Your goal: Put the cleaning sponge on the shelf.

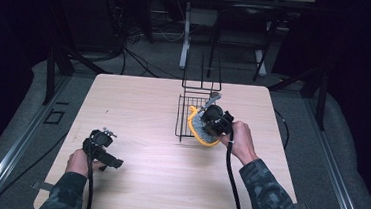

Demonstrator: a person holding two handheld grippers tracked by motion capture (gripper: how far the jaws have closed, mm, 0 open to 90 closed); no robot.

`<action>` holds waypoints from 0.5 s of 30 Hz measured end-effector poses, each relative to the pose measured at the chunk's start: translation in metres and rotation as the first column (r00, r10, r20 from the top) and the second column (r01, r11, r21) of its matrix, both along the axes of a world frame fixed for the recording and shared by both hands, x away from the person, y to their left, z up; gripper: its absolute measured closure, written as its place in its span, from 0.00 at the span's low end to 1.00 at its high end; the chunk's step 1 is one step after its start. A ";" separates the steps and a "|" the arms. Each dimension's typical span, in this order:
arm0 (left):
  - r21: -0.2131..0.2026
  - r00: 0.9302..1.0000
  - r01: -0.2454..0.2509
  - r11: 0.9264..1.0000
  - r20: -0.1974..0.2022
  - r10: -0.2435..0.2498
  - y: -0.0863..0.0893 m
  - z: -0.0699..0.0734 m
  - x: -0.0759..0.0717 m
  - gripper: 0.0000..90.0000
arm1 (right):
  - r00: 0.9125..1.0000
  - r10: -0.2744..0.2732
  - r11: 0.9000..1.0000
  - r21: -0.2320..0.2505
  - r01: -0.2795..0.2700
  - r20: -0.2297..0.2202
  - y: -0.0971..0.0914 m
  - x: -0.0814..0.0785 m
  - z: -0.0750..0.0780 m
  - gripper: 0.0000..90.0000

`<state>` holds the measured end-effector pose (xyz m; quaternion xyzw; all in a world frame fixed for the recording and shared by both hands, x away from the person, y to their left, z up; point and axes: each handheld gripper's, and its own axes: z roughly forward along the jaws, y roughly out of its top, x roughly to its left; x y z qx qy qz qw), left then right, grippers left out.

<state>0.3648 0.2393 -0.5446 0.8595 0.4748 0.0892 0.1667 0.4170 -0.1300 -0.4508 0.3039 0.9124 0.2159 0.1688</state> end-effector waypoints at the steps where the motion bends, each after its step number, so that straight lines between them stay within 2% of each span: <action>1: 0.000 1.000 0.001 1.000 0.000 -0.001 0.000 0.000 0.000 0.00 | 1.000 0.000 1.000 -0.007 0.000 0.010 0.002 0.000 -0.001 0.93; 2: 0.000 1.000 0.001 1.000 0.000 -0.001 0.000 0.000 0.000 0.00 | 1.000 -0.002 1.000 -0.017 0.002 0.010 0.002 0.001 -0.001 0.93; 4: 0.000 1.000 0.002 1.000 0.000 -0.002 0.000 0.000 0.000 0.00 | 1.000 -0.002 1.000 -0.006 0.002 0.016 0.004 0.002 -0.003 0.93; 15: 0.002 1.000 0.005 1.000 -0.002 -0.005 0.000 0.000 0.000 0.00 | 0.999 -0.011 1.000 -0.006 0.011 0.032 0.013 0.009 -0.011 0.92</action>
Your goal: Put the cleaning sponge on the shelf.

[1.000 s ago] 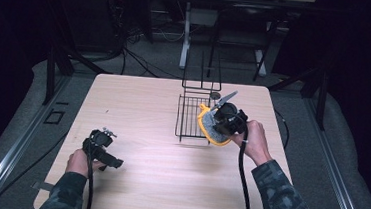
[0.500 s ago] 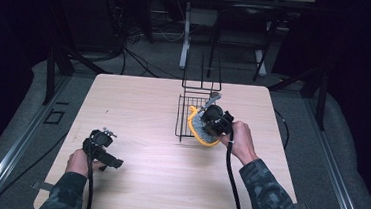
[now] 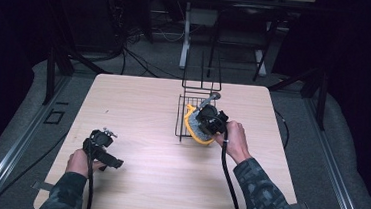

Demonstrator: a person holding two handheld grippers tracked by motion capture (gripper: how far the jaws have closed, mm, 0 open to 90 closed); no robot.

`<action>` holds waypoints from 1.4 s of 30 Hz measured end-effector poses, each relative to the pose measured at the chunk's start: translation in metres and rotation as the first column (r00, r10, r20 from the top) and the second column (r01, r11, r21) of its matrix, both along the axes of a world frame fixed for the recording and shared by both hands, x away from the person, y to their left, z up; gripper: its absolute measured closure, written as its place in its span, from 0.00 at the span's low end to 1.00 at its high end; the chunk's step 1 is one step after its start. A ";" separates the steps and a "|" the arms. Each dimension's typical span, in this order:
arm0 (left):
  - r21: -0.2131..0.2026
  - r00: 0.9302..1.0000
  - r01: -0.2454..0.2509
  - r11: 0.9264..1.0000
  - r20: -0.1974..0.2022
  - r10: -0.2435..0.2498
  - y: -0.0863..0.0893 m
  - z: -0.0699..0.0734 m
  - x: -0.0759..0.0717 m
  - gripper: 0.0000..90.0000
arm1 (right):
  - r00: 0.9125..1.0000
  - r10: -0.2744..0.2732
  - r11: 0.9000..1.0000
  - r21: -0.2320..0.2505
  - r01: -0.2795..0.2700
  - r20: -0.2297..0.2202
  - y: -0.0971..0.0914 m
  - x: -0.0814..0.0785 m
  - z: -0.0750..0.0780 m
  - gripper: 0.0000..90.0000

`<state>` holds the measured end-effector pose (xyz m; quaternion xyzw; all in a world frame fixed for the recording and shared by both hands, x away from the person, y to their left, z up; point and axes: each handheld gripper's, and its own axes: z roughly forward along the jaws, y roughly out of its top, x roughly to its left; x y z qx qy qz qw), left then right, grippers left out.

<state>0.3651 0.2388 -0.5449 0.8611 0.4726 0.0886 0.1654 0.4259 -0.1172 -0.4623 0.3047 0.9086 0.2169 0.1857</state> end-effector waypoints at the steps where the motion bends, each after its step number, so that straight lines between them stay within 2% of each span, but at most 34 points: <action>1: -0.001 1.000 -0.002 1.000 -0.001 0.002 0.000 0.000 0.000 0.00 | 1.000 -0.003 1.000 0.001 0.003 0.000 0.001 0.001 -0.001 0.92; 15: 0.002 1.000 0.001 1.000 -0.004 -0.001 0.000 0.000 0.000 0.00 | 0.999 -0.024 1.000 0.015 0.023 0.032 0.010 0.007 -0.010 0.92; 26: 0.002 1.000 0.004 1.000 -0.005 -0.004 -0.001 0.000 0.000 0.00 | 0.998 -0.028 1.000 0.007 0.028 0.057 0.016 0.010 -0.015 0.91; 34: 0.002 1.000 0.007 1.000 -0.007 -0.007 0.000 0.000 0.000 0.00 | 0.998 -0.040 0.999 0.008 0.040 0.047 0.018 0.014 -0.020 0.91; 37: 0.002 1.000 0.006 1.000 -0.007 -0.006 -0.001 -0.001 0.000 0.00 | 0.998 -0.047 0.999 0.030 0.045 0.045 0.018 0.016 -0.023 0.97; 39: 0.003 1.000 0.006 1.000 -0.008 -0.006 -0.001 -0.001 0.000 0.00 | 0.998 -0.046 0.999 0.027 0.045 0.045 0.018 0.016 -0.024 0.95; 40: 0.003 1.000 0.006 1.000 -0.007 -0.006 -0.001 -0.001 0.000 0.00 | 0.998 -0.053 0.998 0.021 0.053 0.028 0.019 0.017 -0.026 0.88; 42: 0.004 1.000 0.007 1.000 -0.008 -0.007 -0.001 -0.001 0.000 0.00 | 0.999 -0.051 0.998 0.040 0.050 0.009 0.017 0.017 -0.026 0.83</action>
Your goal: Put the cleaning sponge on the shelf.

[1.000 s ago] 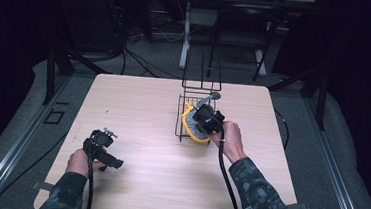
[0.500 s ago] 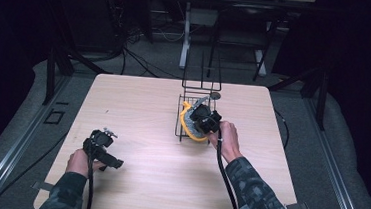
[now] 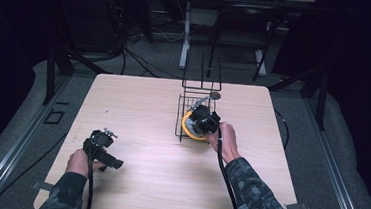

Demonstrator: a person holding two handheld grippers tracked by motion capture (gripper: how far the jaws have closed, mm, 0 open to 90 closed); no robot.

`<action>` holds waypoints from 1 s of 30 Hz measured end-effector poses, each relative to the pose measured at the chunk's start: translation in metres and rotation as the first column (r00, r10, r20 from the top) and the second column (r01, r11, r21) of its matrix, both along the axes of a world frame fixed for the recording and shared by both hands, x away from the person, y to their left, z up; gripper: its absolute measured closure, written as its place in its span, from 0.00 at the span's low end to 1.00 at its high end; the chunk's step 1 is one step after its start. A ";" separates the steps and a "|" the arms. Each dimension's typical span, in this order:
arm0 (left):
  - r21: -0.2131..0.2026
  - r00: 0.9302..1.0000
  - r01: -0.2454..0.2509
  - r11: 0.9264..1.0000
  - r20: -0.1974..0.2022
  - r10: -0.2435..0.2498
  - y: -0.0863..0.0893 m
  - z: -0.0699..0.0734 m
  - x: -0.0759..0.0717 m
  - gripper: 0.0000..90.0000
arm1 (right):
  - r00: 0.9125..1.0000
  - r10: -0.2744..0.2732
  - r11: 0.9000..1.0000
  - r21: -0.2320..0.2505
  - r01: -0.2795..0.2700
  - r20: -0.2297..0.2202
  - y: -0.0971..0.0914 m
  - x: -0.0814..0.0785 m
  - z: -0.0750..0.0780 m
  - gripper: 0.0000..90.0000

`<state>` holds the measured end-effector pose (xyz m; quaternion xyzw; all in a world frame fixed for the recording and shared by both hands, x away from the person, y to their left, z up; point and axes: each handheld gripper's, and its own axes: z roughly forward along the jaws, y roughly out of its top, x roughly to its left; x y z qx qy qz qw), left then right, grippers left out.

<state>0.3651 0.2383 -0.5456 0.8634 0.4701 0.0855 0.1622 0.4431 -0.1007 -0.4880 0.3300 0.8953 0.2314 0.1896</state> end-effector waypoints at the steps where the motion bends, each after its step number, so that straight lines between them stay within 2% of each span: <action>1: 0.000 1.000 0.000 1.000 -0.001 0.000 0.000 0.000 0.000 0.00 | 1.000 0.003 1.000 0.007 -0.003 -0.002 -0.002 -0.001 0.001 0.80; 2: 0.000 1.000 -0.001 1.000 -0.001 0.001 0.000 0.000 0.000 0.00 | 1.000 0.003 1.000 0.015 -0.003 -0.003 -0.003 -0.001 0.002 0.77; 7: 0.003 1.000 0.001 1.000 -0.001 -0.001 -0.001 0.000 0.000 0.00 | 1.000 0.001 1.000 0.028 0.000 -0.027 -0.009 -0.007 0.008 0.74; 11: 0.002 1.000 -0.002 1.000 -0.001 0.002 0.000 0.000 0.000 0.00 | 0.999 -0.003 1.000 0.029 0.004 -0.053 -0.015 -0.012 0.007 0.78; 13: 0.004 1.000 0.002 1.000 -0.003 -0.002 -0.001 -0.001 0.000 0.00 | 0.997 -0.012 1.000 0.009 0.013 -0.076 -0.018 -0.013 -0.002 0.82; 16: 0.003 1.000 0.002 1.000 -0.002 -0.002 -0.001 0.000 0.000 0.00 | 0.997 -0.014 1.000 0.021 0.016 -0.073 -0.018 -0.011 -0.005 0.84; 23: 0.003 1.000 0.003 1.000 -0.003 -0.003 -0.001 -0.001 0.000 0.00 | 0.998 -0.021 1.000 -0.013 0.020 -0.060 -0.012 -0.004 -0.010 0.86; 24: 0.002 1.000 0.002 1.000 -0.004 -0.002 -0.001 -0.001 0.000 0.00 | 0.997 -0.023 1.000 -0.004 0.023 -0.068 -0.011 0.000 -0.016 0.85; 27: 0.002 1.000 0.000 1.000 -0.002 0.000 -0.001 -0.001 0.000 0.00 | 0.997 -0.027 1.000 0.012 0.028 -0.072 -0.011 0.003 -0.018 0.84; 30: 0.003 1.000 0.002 1.000 -0.004 -0.002 -0.001 -0.001 0.000 0.00 | 0.998 -0.035 0.999 0.022 0.036 -0.057 -0.011 0.007 -0.020 0.83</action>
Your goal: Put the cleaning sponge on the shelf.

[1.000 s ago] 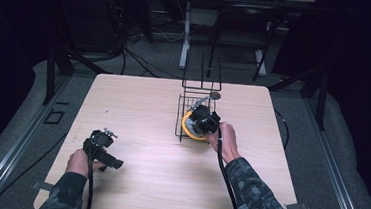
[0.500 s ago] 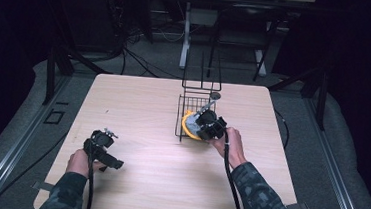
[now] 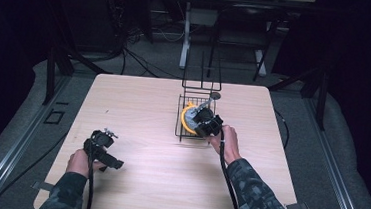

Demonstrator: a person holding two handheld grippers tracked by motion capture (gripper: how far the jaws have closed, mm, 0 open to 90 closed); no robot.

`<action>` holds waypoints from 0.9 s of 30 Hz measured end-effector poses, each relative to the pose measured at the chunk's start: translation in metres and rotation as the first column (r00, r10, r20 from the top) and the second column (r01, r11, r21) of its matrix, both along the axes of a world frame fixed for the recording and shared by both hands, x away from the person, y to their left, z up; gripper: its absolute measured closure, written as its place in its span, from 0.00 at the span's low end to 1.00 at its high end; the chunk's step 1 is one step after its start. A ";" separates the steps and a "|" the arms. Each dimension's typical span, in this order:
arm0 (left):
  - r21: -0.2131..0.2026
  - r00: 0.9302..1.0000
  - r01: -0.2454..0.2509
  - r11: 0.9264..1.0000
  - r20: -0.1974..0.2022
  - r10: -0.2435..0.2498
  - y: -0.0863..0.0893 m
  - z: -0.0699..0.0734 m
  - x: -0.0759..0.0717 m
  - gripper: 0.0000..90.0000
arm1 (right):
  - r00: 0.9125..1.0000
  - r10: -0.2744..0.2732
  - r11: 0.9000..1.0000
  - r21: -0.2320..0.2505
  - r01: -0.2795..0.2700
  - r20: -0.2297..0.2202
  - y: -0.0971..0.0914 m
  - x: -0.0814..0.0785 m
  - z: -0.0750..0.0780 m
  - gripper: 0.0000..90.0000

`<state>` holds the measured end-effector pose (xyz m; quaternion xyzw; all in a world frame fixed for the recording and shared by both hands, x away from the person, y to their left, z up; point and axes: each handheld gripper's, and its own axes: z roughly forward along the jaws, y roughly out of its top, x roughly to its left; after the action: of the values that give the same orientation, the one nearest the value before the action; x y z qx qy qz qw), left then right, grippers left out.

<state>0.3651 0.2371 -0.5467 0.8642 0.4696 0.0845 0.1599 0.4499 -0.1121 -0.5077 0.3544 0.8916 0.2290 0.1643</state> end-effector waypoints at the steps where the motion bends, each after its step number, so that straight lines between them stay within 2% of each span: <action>1: 0.000 1.000 0.000 1.000 0.000 0.000 0.000 0.000 0.000 0.00 | 1.000 0.003 1.000 0.003 -0.003 0.002 -0.001 0.001 0.000 0.83; 5: -0.003 1.000 -0.002 1.000 0.001 0.002 0.001 0.000 0.000 0.00 | 1.000 -0.001 1.000 0.015 0.001 -0.004 -0.002 0.000 0.000 0.80; 10: -0.003 1.000 -0.002 1.000 0.000 0.002 0.001 0.000 0.000 0.00 | 1.000 0.008 0.999 0.033 -0.008 0.000 -0.007 -0.009 0.011 0.72; 12: -0.001 1.000 -0.004 1.000 0.001 0.004 0.000 0.001 0.000 0.00 | 1.000 0.009 0.999 0.049 -0.008 -0.007 -0.009 -0.013 0.015 0.62; 23: 0.002 1.000 -0.011 1.000 0.004 0.011 0.001 0.000 -0.002 0.00 | 1.000 0.002 0.994 0.108 0.000 -0.017 -0.026 -0.025 0.028 0.45; 24: 0.002 1.000 -0.011 1.000 0.003 0.011 0.001 0.000 -0.002 0.00 | 1.000 0.002 0.993 0.120 0.000 -0.016 -0.029 -0.029 0.031 0.41; 26: 0.003 1.000 -0.010 1.000 0.003 0.010 0.001 0.000 -0.002 0.00 | 1.000 0.003 0.993 0.120 -0.001 -0.016 -0.030 -0.030 0.032 0.39; 27: 0.002 1.000 -0.012 1.000 0.003 0.012 0.001 0.000 -0.002 0.00 | 1.000 0.005 0.991 0.133 -0.002 -0.019 -0.033 -0.034 0.035 0.33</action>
<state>0.3634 0.2382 -0.5464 0.8614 0.4744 0.0871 0.1591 0.4162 -0.1455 -0.4723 0.3654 0.8765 0.2848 0.1311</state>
